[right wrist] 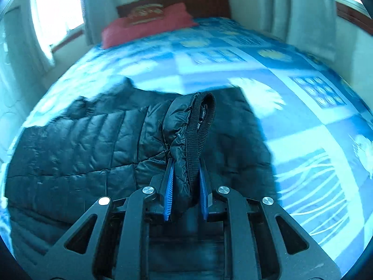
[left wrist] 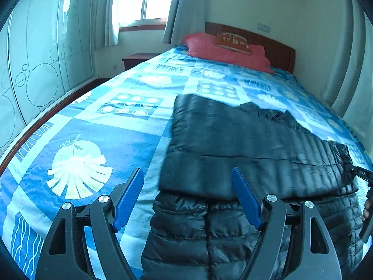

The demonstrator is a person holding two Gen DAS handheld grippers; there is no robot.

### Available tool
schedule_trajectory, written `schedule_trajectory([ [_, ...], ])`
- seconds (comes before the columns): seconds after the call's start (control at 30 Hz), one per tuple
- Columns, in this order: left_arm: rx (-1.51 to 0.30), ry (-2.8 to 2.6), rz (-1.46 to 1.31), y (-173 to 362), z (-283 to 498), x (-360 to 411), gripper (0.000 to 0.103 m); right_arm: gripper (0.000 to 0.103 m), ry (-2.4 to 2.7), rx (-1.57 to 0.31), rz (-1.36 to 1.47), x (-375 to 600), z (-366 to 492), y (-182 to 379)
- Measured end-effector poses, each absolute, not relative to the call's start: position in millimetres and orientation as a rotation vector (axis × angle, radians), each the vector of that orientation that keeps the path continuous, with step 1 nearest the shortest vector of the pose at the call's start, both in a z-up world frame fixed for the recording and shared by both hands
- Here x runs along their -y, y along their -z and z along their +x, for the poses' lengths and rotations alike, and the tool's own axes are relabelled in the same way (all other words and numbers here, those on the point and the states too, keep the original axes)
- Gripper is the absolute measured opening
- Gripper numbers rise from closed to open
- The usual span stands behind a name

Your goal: Fold large clothes

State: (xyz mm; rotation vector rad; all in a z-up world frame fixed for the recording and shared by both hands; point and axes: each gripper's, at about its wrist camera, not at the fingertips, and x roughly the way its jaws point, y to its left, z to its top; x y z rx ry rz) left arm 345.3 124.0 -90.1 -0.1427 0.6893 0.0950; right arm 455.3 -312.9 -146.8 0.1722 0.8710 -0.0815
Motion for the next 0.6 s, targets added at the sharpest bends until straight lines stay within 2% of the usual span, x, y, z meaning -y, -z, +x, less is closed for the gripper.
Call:
schedule_trajectory([
  [0.1,-0.705,-0.1,-0.125,96,355,-122,0.076,0.024,0.06,-0.904,0.176,317,455,156],
  [0.17,-0.699,-0.107,-0.116,96,362,-123,0.076,0.035,0.083,-0.86,0.162,315,448,144],
  [0.23,-0.697,-0.12,-0.11,98,374,-123,0.076,0.042,0.079,-0.791,0.167,309,439,129],
  [0.33,-0.718,-0.138,-0.098,106,392,-124,0.076,0.042,0.041,-0.775,0.136,296,440,125],
  [0.5,-0.852,-0.192,-0.081,137,422,-130,0.078,0.042,0.013,-0.892,0.094,286,460,172],
  [0.6,-0.922,-0.175,-0.104,152,431,-133,0.078,0.042,0.024,-0.884,0.079,282,462,170],
])
